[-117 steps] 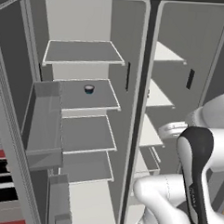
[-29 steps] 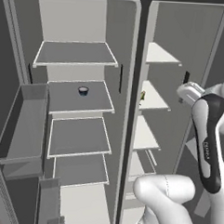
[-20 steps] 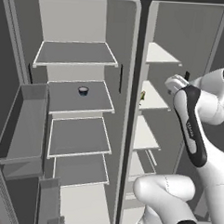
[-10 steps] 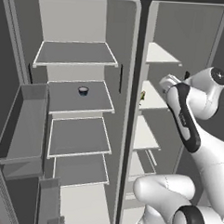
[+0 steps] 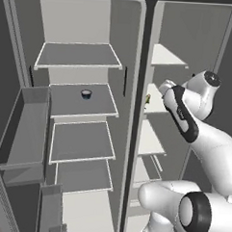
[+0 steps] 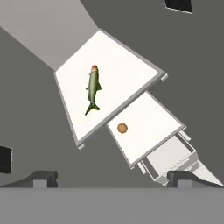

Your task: Pick up the frozen fish from the freezer, place it on any shelf in the fridge, and close the fridge and freezer doors when done.

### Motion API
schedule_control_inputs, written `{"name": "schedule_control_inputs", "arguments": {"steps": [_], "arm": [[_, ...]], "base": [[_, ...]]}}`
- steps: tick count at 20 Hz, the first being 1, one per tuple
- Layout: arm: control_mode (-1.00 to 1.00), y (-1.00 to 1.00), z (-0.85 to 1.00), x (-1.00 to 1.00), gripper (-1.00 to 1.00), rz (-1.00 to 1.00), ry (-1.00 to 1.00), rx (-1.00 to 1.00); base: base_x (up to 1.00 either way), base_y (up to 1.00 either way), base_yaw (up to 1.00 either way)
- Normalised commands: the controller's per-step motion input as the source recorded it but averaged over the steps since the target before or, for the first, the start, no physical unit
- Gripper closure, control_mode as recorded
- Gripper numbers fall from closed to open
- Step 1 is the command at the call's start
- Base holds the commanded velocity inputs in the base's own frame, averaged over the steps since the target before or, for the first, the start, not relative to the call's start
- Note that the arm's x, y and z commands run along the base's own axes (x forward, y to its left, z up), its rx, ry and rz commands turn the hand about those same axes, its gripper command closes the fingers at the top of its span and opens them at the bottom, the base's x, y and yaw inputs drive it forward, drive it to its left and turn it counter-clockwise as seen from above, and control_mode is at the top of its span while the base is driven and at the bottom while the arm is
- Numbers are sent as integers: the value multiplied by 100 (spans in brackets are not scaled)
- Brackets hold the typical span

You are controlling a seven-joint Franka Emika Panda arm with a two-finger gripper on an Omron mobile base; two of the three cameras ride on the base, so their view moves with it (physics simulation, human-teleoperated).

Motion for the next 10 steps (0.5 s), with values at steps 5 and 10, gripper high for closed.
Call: {"name": "schedule_control_inputs", "arguments": {"steps": [5,10], "arm": [[-100,0,-10,42,-100,0,12,1],[-100,0,-43,6,-100,1,-1,0]], "base": [[0,0,0],[0,0,0]]}}
